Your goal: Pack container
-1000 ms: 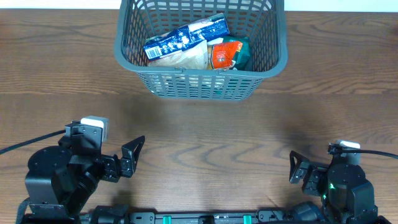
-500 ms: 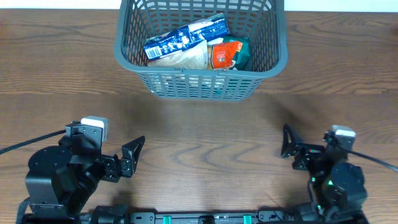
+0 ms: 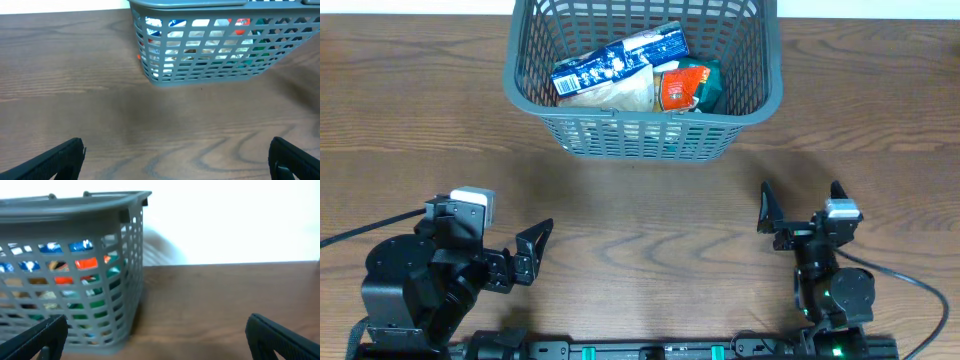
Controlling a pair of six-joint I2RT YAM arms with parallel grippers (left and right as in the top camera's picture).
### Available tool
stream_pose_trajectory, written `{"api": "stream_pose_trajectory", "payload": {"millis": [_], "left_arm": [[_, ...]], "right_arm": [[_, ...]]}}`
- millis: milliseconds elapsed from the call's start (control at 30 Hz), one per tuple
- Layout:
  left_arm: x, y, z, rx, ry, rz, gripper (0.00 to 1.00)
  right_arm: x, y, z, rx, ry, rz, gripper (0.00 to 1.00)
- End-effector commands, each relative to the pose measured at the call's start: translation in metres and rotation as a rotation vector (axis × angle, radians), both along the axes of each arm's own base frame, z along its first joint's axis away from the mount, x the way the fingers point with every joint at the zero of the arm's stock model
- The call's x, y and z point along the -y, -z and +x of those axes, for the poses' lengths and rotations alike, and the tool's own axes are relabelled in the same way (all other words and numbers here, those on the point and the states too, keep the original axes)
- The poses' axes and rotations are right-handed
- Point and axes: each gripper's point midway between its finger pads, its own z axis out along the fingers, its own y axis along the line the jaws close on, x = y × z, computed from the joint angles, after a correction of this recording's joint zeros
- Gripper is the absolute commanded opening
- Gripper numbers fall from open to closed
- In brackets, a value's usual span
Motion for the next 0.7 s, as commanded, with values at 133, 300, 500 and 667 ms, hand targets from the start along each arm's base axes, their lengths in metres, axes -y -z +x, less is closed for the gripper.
{"api": "stream_pose_trajectory", "payload": {"millis": [133, 300, 500, 667], "left_arm": [[0.000, 0.001, 0.000, 0.003, 0.006, 0.015, 0.99], [0.000, 0.001, 0.000, 0.003, 0.006, 0.015, 0.99], [0.000, 0.001, 0.000, 0.004, 0.006, 0.015, 0.99], [0.000, 0.001, 0.000, 0.003, 0.006, 0.015, 0.99]], "right_arm": [[0.006, 0.031, 0.002, -0.030, 0.016, -0.165, 0.99], [0.006, 0.043, -0.002, -0.050, 0.013, -0.191, 0.99], [0.007, 0.053, -0.009, -0.083, 0.010, -0.195, 0.99], [0.008, 0.048, -0.012, -0.061, 0.012, -0.214, 0.99]]}}
